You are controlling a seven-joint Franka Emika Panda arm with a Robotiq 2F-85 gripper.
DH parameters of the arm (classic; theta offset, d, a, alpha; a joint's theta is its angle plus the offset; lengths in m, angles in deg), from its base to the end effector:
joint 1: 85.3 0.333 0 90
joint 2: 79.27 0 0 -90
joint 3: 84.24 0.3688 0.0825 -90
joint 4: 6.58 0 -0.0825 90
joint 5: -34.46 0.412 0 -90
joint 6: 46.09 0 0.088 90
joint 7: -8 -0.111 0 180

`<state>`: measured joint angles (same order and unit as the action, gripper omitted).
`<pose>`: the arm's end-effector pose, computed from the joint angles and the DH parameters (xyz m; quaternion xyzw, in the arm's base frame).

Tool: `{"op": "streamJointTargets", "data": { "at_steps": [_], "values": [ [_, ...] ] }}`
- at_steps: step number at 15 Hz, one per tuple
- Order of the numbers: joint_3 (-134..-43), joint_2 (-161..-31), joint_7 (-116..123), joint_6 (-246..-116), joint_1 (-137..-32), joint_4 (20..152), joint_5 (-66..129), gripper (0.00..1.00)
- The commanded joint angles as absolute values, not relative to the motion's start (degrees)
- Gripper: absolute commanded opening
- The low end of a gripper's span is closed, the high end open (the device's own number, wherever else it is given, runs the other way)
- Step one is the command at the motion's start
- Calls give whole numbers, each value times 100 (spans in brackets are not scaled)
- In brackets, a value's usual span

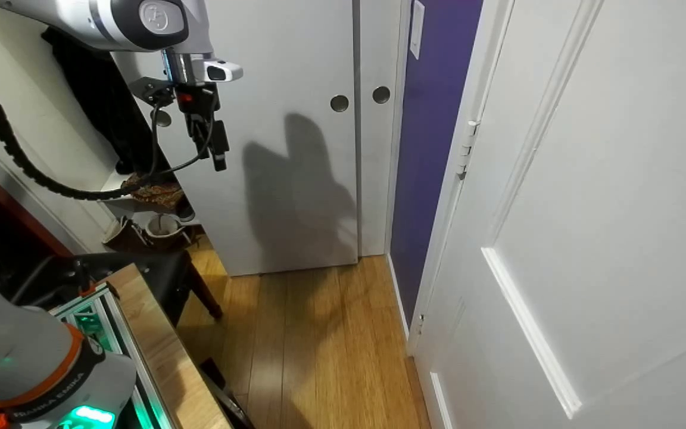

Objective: Turn off the light switch

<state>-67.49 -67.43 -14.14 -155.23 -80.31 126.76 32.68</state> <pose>0.4293 0.1722 0.4347 0.9928 -0.0030 -0.0879 0.0819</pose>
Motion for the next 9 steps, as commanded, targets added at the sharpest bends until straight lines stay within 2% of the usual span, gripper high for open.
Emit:
{"op": "streamJointTargets", "data": {
  "at_steps": [1, 9],
  "values": [
    [-6909, -7134, -1130, -16000, -7806, 12242, 3411, 100],
    [-7091, -8549, -1481, -17142, -7743, 10194, 3051, 100]
  ]
}}
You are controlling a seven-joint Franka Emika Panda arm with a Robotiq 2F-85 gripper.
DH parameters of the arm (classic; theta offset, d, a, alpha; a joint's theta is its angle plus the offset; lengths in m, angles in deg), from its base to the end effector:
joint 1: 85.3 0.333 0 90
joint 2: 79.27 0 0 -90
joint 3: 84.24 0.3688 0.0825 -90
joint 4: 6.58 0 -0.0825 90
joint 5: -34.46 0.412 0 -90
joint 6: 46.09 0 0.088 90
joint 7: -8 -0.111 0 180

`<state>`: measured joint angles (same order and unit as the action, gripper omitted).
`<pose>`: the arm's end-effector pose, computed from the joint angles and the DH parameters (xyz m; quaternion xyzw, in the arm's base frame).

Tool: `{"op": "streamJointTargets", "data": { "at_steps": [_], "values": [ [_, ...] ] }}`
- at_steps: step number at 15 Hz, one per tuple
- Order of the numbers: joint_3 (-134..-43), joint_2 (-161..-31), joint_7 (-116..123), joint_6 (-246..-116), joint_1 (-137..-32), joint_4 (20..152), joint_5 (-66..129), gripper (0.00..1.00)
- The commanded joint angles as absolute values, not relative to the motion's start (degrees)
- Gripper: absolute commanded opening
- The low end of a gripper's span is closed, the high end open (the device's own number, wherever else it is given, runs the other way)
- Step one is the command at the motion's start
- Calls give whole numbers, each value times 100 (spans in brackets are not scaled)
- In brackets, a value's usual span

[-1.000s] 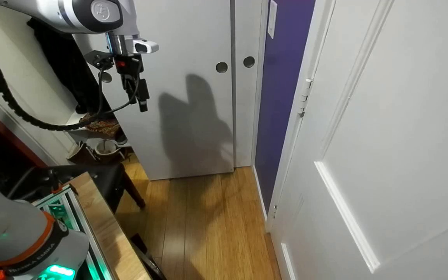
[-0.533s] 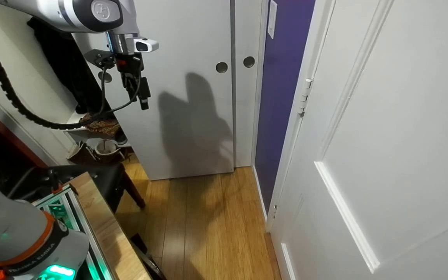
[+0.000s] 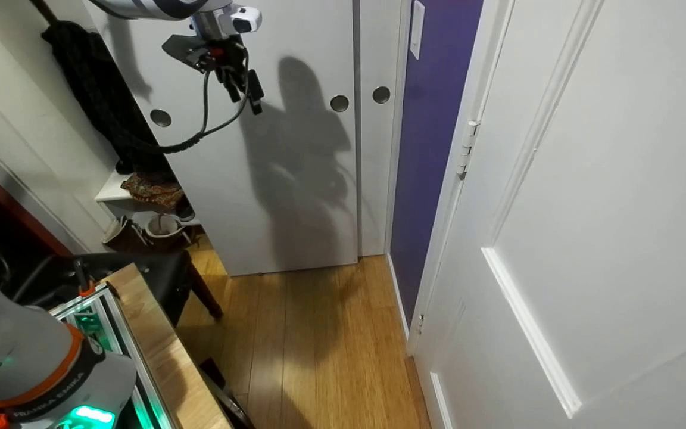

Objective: Turn off the light switch

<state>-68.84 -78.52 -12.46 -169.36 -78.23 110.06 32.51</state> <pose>0.5418 0.2231 0.4981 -0.9975 -0.0260 -0.0657 0.0081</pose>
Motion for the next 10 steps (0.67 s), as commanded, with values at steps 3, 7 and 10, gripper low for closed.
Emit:
{"op": "streamJointTargets", "data": {
  "at_steps": [3, 7, 10],
  "values": [
    [-7342, -9111, -1613, -17479, -7701, 9489, 2984, 100],
    [-7811, -9798, -2395, -18250, -7486, 8718, 2525, 100],
    [-8349, -10245, -3402, -18611, -7169, 8201, 1929, 100]
  ]
}}
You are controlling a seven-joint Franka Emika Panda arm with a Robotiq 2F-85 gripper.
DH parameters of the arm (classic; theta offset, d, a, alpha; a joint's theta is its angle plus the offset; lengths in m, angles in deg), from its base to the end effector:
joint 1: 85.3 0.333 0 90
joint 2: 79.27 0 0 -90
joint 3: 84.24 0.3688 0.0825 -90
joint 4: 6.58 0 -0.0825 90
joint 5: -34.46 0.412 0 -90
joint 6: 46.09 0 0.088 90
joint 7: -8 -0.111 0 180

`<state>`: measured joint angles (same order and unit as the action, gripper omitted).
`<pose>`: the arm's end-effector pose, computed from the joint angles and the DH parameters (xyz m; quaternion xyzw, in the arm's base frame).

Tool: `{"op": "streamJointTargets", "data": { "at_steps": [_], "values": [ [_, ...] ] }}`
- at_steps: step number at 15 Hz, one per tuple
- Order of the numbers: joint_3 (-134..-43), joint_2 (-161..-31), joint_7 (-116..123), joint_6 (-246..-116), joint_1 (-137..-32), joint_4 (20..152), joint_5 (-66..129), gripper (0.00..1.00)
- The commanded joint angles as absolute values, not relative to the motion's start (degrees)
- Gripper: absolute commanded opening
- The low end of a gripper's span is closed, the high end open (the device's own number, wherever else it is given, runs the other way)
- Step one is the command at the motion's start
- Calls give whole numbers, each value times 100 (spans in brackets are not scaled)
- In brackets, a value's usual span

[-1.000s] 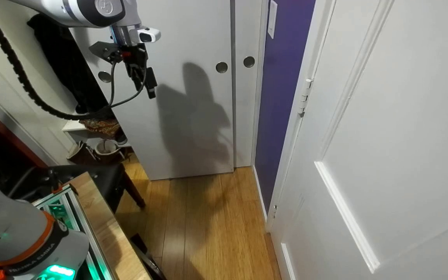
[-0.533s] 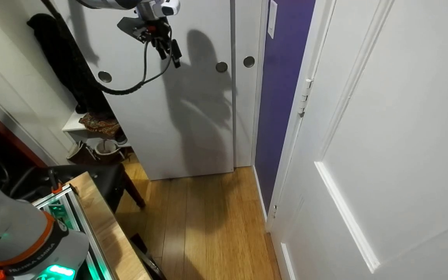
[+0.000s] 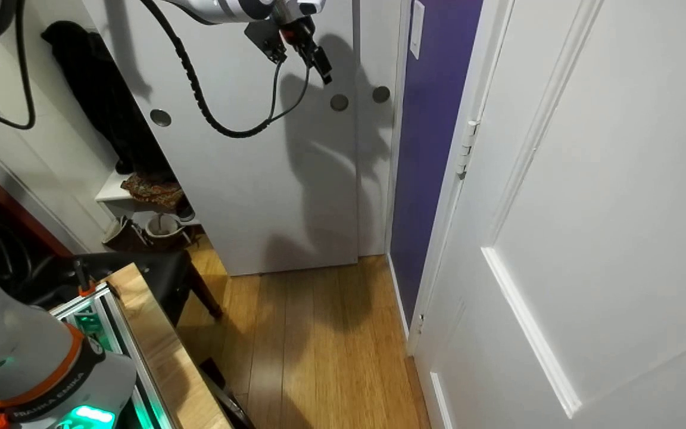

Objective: Turn off the light switch

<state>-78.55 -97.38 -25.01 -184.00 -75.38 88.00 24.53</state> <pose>0.7075 0.1866 0.5132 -0.9686 0.1035 -0.2226 0.0388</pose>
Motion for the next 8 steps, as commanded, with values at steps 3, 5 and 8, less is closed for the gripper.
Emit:
{"op": "streamJointTargets", "data": {
  "at_steps": [3, 5, 8],
  "values": [
    [-8402, -10147, -3322, -18610, -7173, 8318, 2034, 100],
    [-8481, -10293, -3457, -18618, -7118, 8146, 1983, 100],
    [-8497, -10322, -3508, -18617, -7089, 8080, 1977, 100]
  ]
}}
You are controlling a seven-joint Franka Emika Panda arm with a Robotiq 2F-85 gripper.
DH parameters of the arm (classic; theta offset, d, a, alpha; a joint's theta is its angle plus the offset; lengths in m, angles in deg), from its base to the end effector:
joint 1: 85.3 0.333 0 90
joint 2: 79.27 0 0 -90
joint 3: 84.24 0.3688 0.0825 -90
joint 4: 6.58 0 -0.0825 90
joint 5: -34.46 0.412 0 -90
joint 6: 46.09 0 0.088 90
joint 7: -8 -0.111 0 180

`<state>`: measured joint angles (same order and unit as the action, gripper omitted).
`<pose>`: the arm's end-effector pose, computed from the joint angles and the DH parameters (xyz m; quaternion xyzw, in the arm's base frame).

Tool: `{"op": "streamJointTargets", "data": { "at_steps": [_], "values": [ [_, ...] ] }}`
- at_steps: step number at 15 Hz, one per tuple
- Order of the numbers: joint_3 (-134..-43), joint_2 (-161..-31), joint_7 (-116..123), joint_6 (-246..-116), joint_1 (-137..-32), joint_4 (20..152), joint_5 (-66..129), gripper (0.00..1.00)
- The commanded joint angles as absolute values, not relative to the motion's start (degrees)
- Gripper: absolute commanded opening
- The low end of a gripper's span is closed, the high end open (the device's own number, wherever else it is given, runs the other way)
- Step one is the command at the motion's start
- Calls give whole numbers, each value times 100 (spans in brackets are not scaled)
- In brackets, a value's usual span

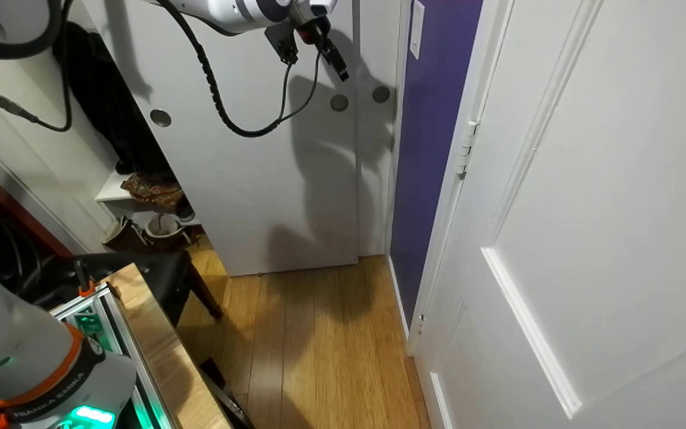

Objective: Turn off the light switch

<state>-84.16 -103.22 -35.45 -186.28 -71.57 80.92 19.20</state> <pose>0.7473 0.1826 0.5078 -0.9481 0.1706 -0.2674 0.0236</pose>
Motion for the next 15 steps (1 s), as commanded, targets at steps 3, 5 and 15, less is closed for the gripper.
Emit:
{"op": "streamJointTargets", "data": {
  "at_steps": [3, 5, 15],
  "values": [
    [-8560, -10443, -3615, -18629, -7058, 7925, 1912, 100],
    [-8737, -10746, -3906, -19143, -6986, 7581, 1702, 100],
    [-10236, -12070, -5610, -20202, -6203, 5961, 1167, 28]
  ]
}}
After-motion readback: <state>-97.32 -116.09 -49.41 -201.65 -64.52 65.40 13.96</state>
